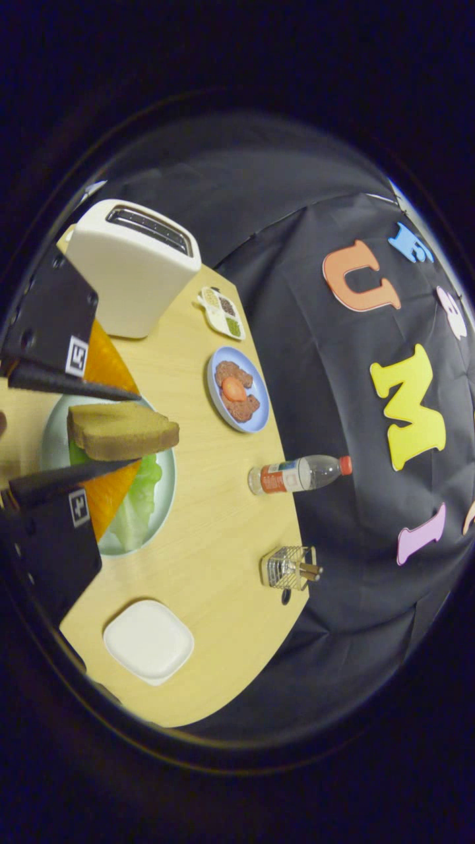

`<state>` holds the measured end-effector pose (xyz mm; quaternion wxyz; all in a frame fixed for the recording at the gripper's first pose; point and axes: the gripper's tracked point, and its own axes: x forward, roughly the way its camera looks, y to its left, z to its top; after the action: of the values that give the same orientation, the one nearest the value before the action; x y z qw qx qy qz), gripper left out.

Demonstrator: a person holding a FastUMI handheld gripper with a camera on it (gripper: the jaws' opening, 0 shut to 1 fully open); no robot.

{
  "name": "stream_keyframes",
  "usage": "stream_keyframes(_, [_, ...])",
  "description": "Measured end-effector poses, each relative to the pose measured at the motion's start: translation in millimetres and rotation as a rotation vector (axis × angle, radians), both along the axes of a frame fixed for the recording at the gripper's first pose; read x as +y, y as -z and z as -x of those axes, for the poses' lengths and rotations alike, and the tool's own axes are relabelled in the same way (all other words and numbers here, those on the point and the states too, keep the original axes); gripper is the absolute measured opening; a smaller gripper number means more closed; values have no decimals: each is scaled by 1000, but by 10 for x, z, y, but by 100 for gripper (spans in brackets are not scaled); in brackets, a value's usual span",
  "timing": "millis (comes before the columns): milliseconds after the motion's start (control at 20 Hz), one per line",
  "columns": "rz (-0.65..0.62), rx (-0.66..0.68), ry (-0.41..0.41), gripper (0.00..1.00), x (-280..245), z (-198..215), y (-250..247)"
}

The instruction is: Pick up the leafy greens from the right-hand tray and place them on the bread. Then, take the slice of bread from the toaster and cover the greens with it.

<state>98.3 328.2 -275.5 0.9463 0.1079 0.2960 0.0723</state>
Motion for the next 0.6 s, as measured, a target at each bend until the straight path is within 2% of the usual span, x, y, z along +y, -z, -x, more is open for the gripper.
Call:
stream_keyframes(200, [3,-42,72,90,-334,-21,-158])
stream_keyframes(300, [15,-77,89,95,-479,-27,-289])
stream_keyframes(600, [59,-220,89,96,-957,43,-872])
